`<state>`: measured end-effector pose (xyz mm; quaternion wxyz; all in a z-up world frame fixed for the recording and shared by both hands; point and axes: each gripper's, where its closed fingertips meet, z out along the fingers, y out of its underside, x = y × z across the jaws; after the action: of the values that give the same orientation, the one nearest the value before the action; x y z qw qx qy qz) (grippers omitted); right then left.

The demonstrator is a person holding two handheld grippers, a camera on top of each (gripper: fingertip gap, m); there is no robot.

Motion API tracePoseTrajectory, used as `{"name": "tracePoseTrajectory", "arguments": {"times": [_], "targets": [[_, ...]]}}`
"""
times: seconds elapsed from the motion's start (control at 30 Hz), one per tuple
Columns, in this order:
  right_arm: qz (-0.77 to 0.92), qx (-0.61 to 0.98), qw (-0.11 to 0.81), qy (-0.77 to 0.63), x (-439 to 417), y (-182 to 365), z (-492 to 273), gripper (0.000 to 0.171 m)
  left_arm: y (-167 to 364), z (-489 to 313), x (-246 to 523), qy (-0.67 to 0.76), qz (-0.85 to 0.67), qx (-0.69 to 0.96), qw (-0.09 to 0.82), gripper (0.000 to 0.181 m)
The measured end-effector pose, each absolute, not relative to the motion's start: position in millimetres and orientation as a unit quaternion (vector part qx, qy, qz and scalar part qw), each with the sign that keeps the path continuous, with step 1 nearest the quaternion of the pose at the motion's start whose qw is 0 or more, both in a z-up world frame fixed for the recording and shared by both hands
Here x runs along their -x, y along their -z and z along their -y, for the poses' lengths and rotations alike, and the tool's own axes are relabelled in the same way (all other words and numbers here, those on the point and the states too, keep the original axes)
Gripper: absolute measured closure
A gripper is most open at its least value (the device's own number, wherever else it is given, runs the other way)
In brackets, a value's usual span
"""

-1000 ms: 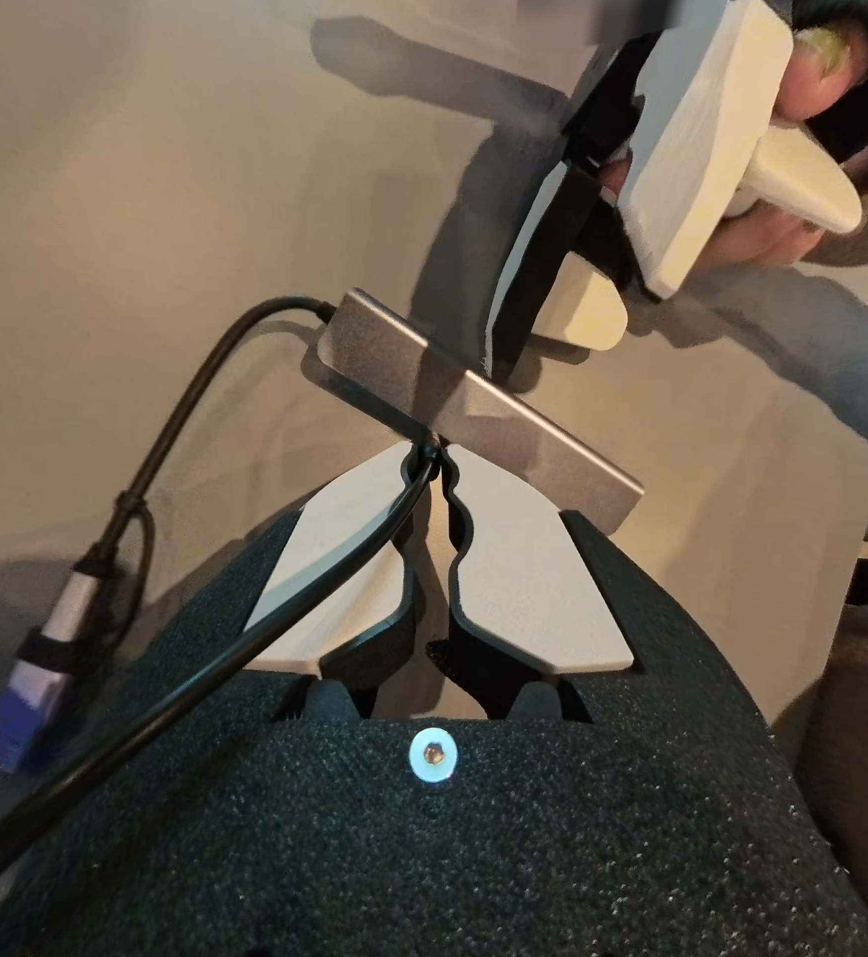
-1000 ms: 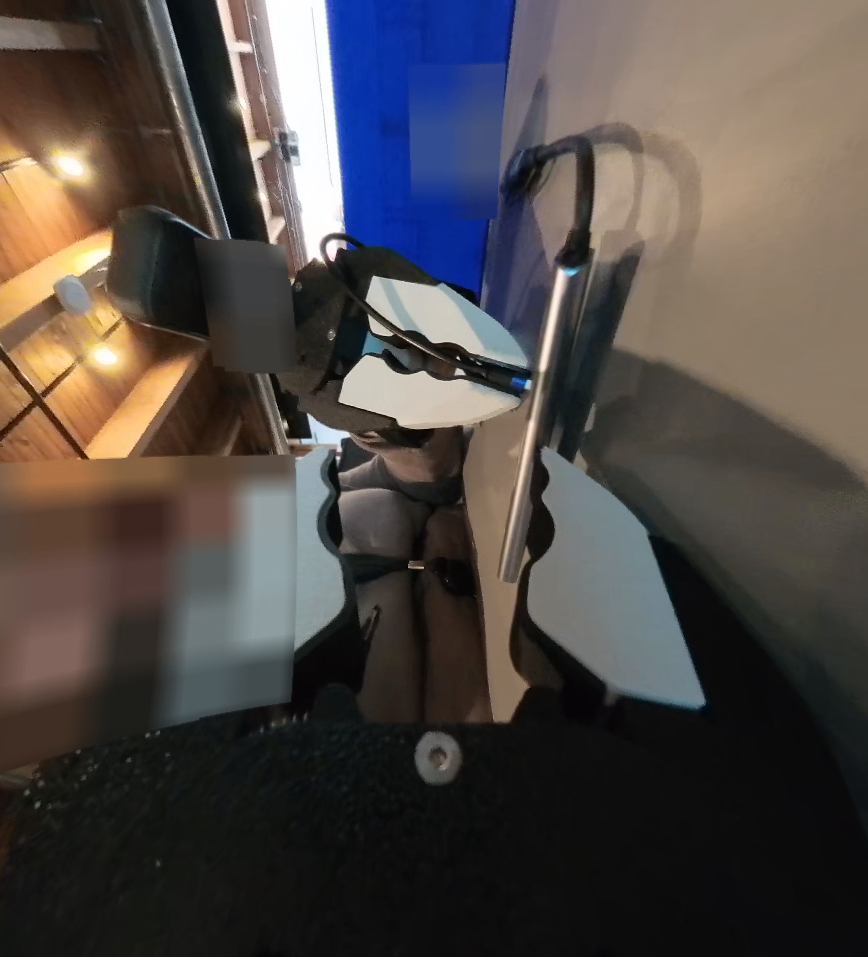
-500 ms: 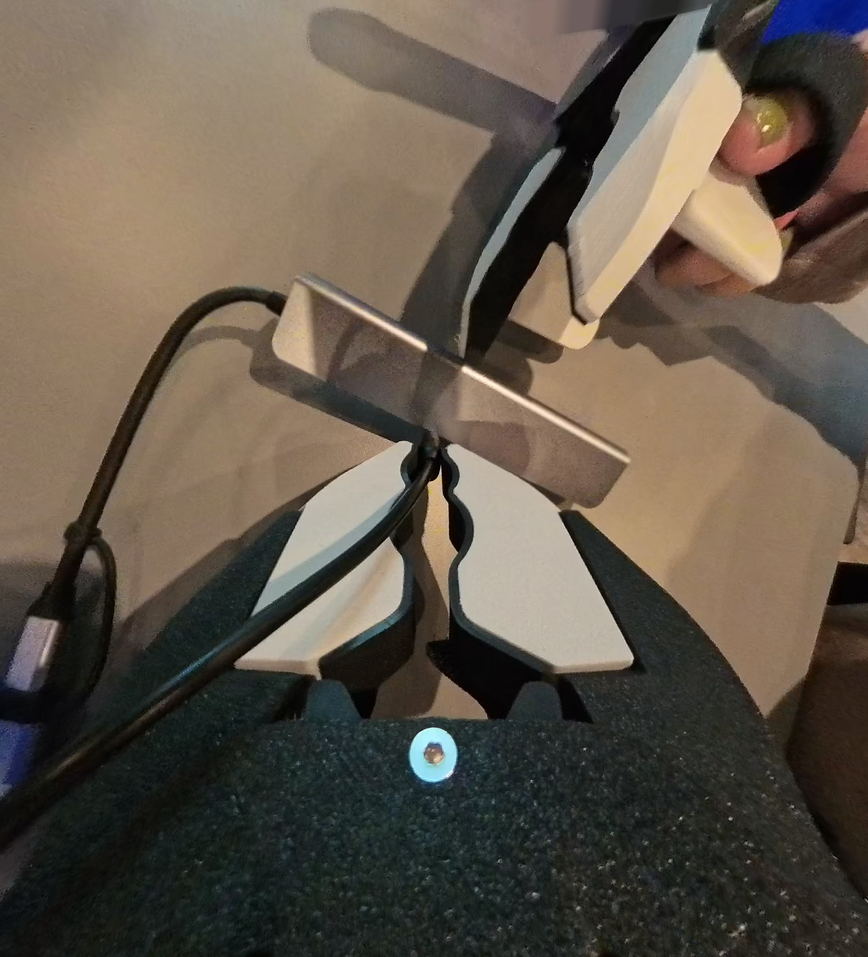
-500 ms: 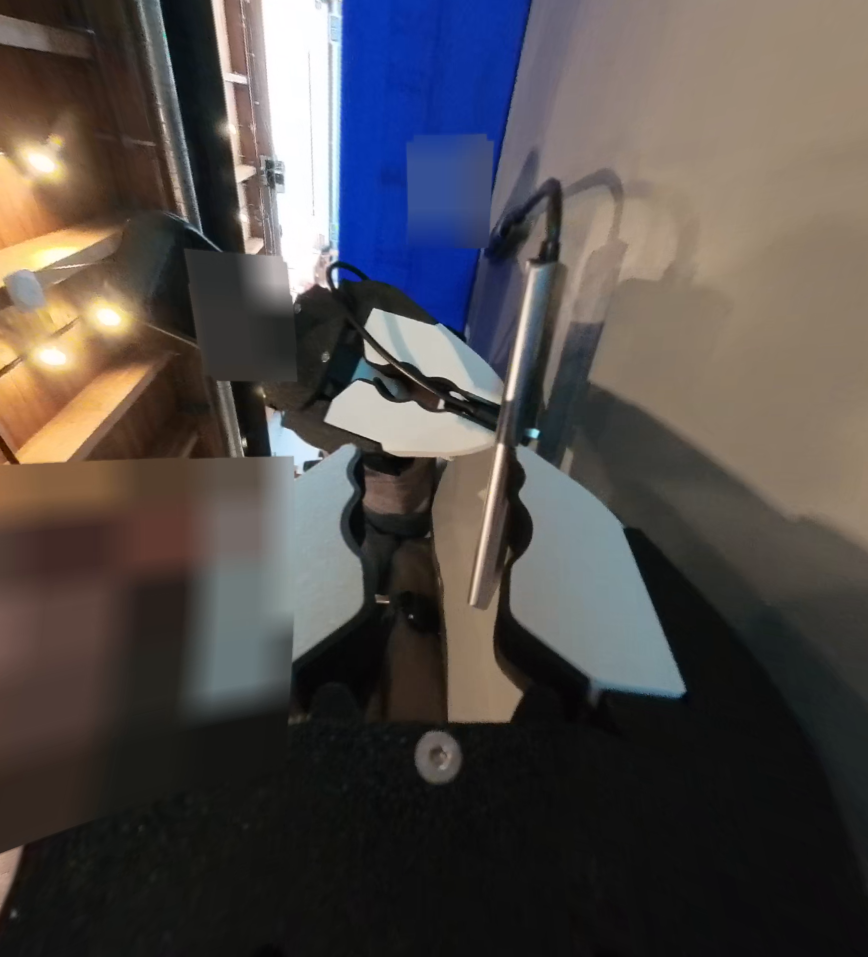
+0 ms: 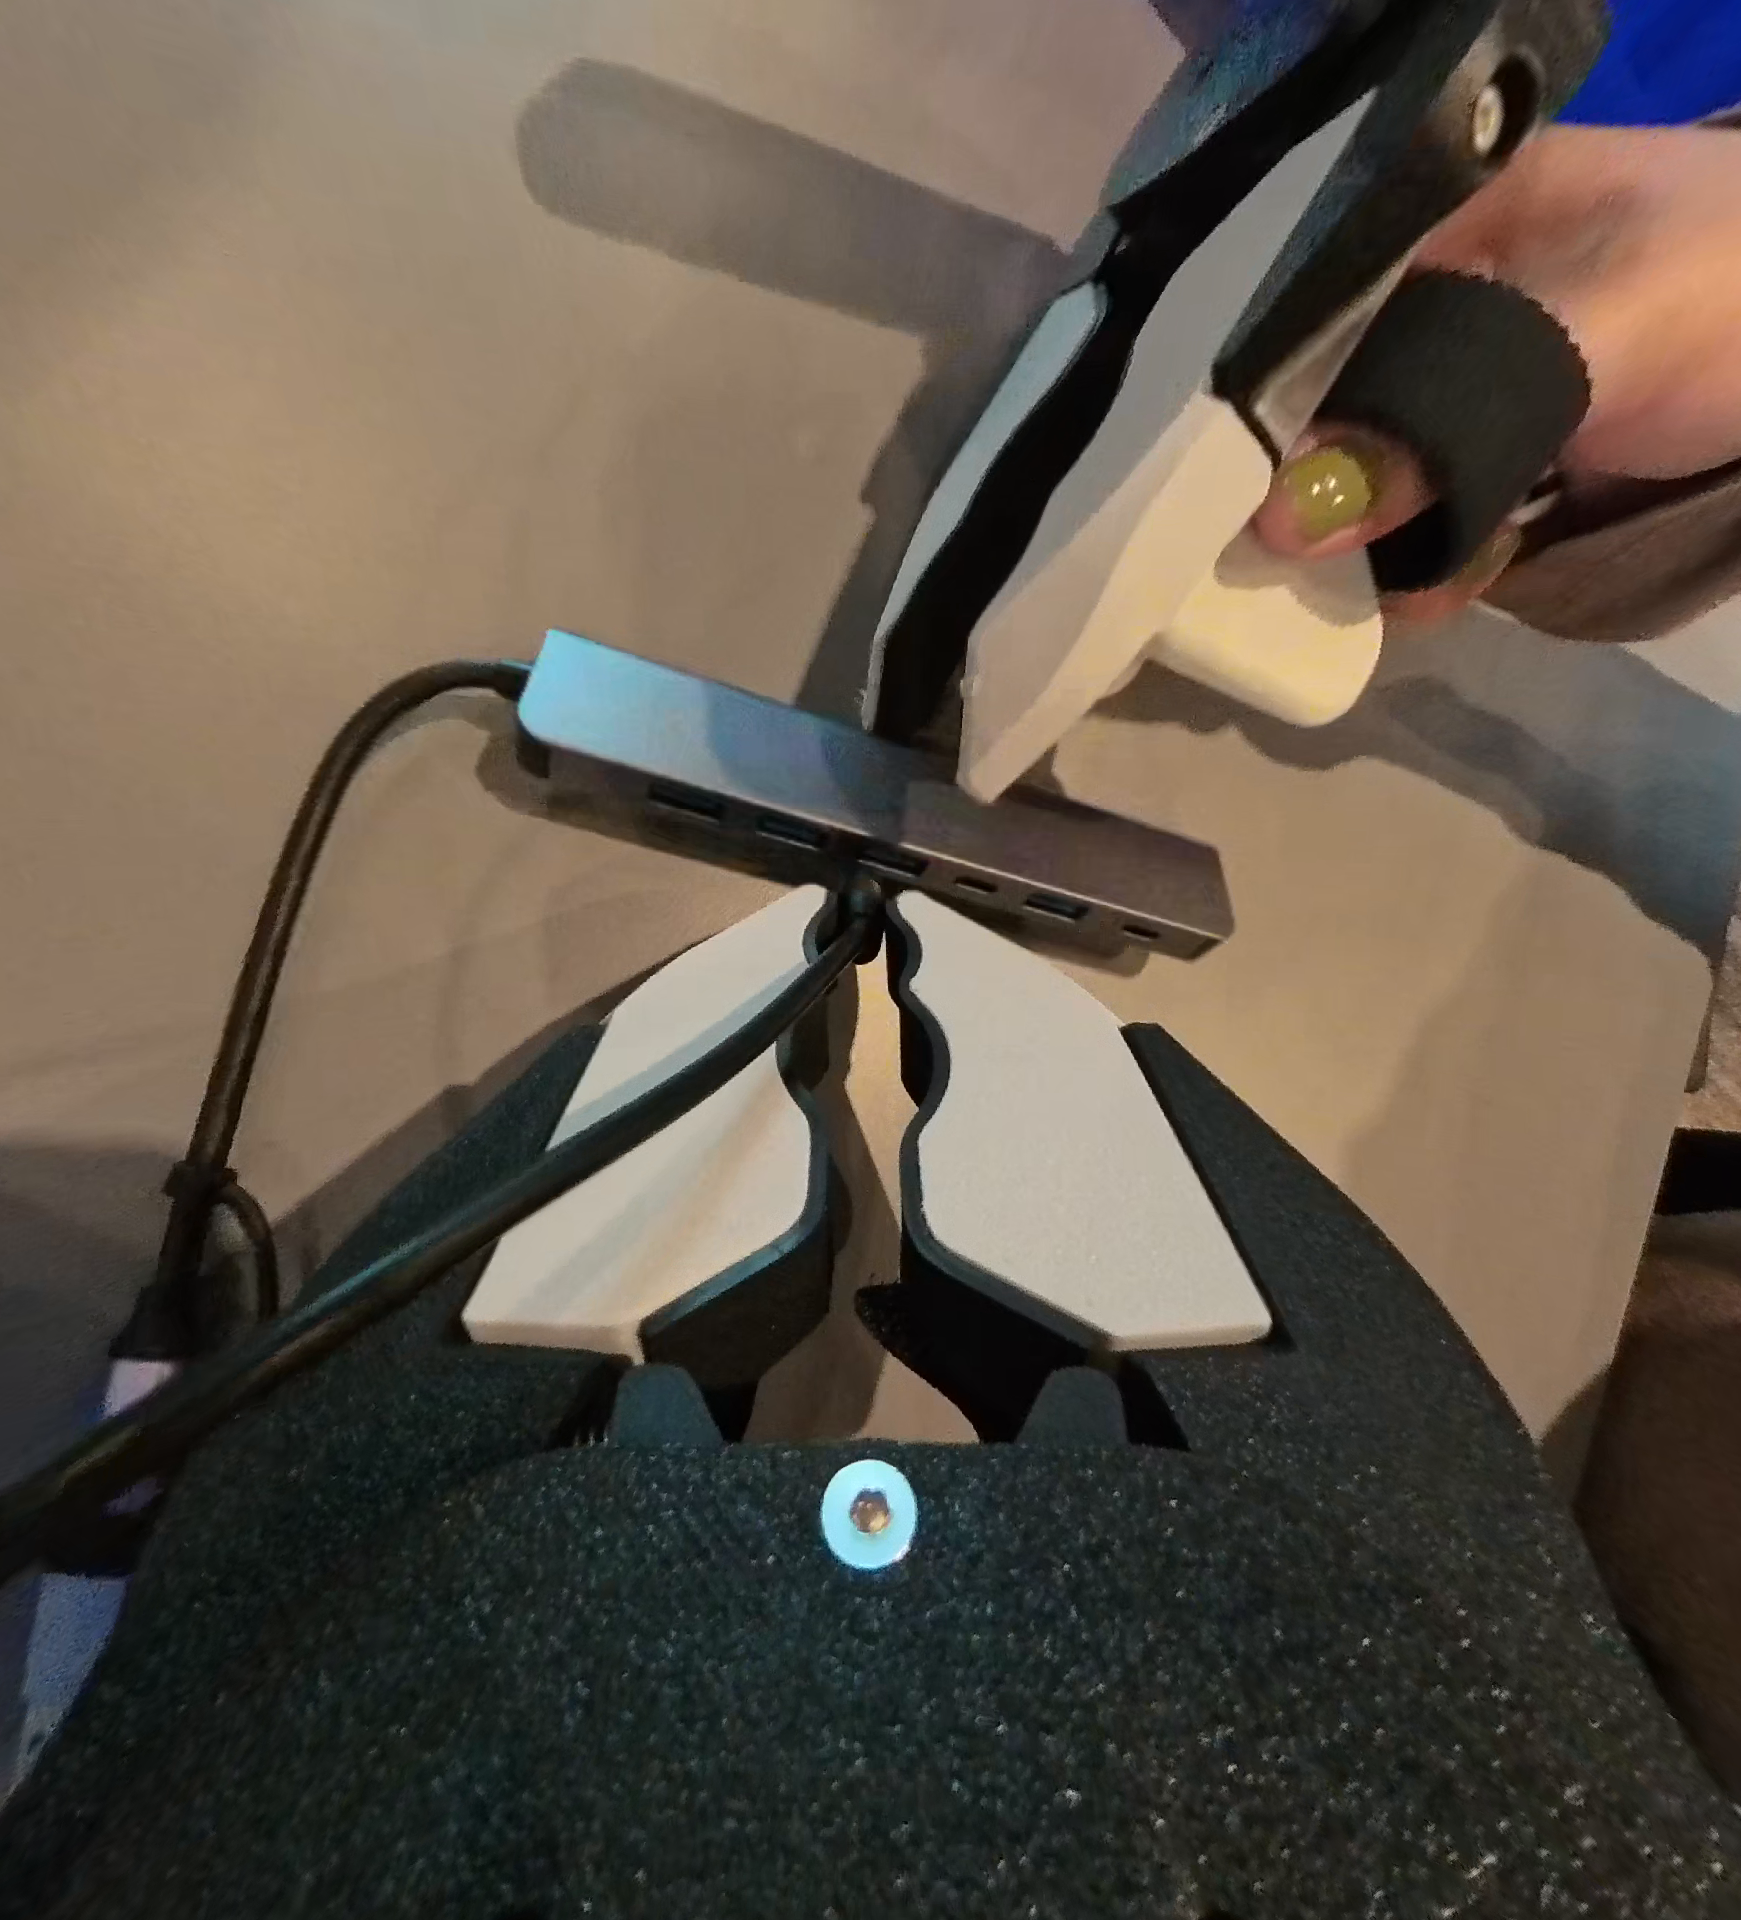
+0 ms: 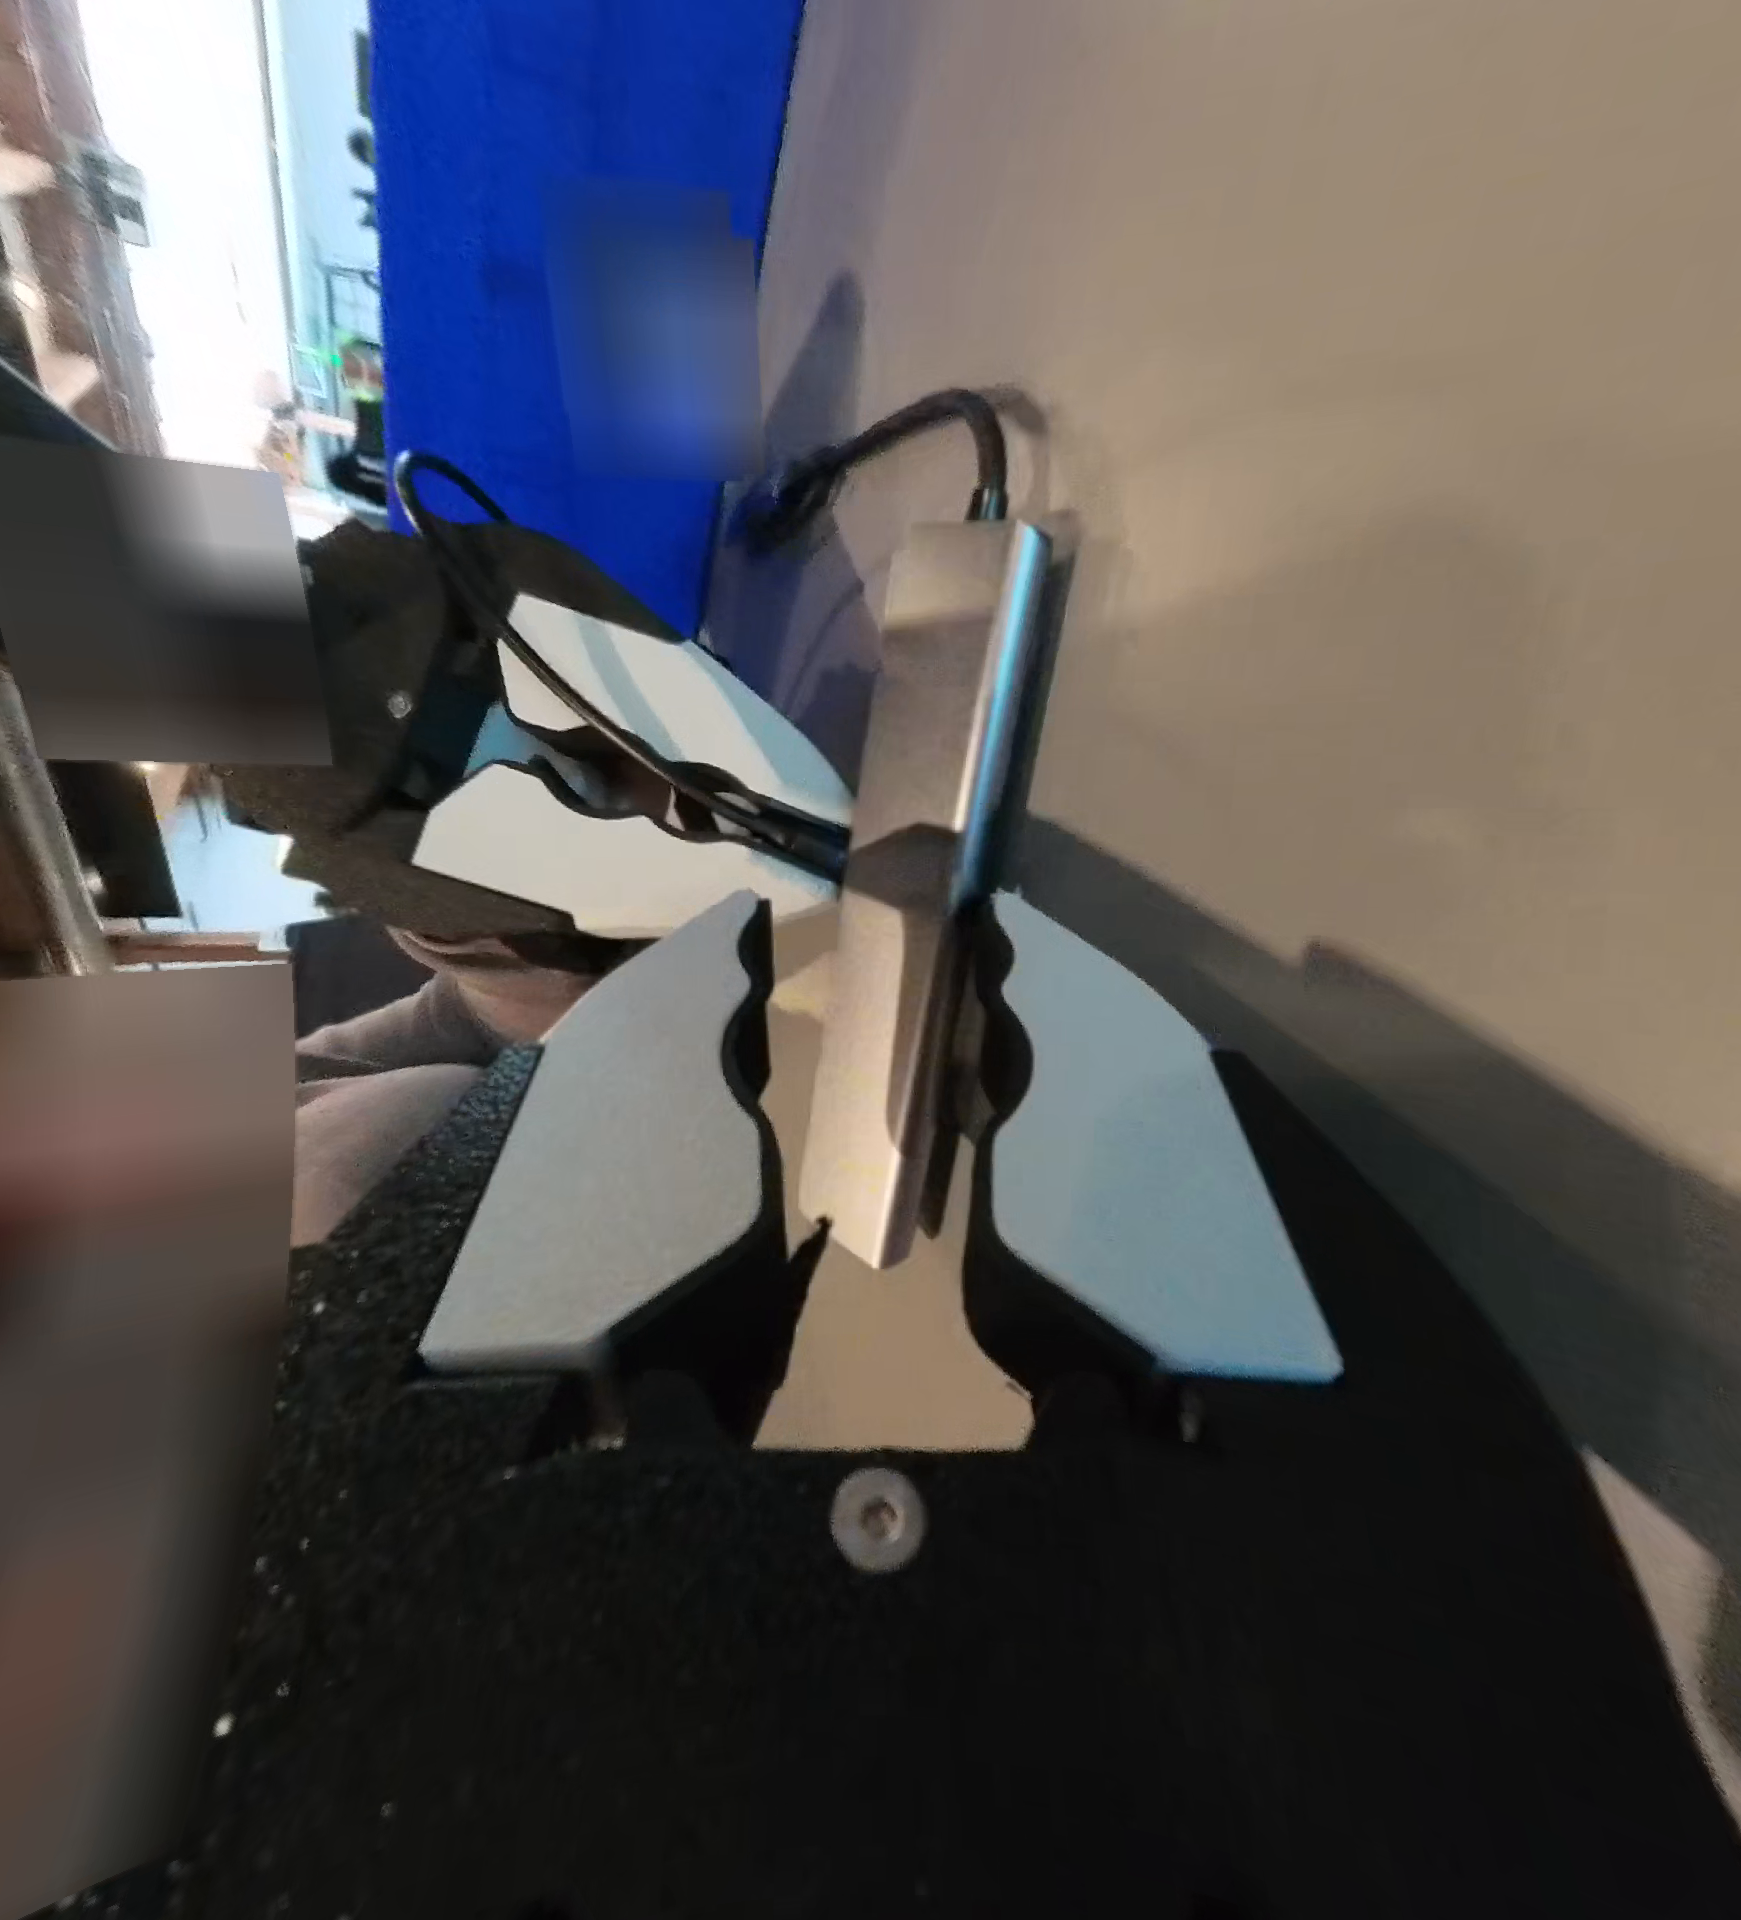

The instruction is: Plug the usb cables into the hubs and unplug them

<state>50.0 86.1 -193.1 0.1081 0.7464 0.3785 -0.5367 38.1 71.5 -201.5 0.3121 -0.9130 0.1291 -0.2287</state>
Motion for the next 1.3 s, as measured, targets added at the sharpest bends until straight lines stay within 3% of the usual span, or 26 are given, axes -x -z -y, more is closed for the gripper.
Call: {"name": "tracePoseTrajectory", "arguments": {"times": [0.2, 0.37, 0.77, 0.97, 1.1, 1.3], "targets": [[-0.344, -0.730, 0.151, 0.571, -49.4, 185.9, -86.0, 0.131, 201.4, -71.1, -36.7, 0.228, -0.129, 0.913, 0.312, 0.173], [-0.307, -0.690, 0.188, 0.628, -53.1, 174.1, -85.8, 0.143, 201.4, -71.0, -35.9, 0.226, -0.129, 0.914, 0.311, 0.173], [-0.341, -0.690, 0.141, 0.622, -52.8, 176.6, -84.1, 0.148, 201.5, -71.0, -35.7, 0.209, -0.135, 0.917, 0.312, 0.173], [-0.378, -0.700, 0.134, 0.591, -50.7, 182.3, -74.0, 0.140, 201.5, -71.5, -40.9, 0.214, -0.142, 0.914, 0.313, 0.173], [-0.353, -0.666, 0.165, 0.636, -44.1, 176.2, -63.7, 0.158, 201.5, -69.8, -45.0, 0.212, -0.152, 0.914, 0.312, 0.173], [-0.330, -0.655, 0.150, 0.663, -46.5, 171.4, -71.7, 0.160, 200.6, -68.1, -40.5, 0.221, -0.145, 0.913, 0.311, 0.173]]}}
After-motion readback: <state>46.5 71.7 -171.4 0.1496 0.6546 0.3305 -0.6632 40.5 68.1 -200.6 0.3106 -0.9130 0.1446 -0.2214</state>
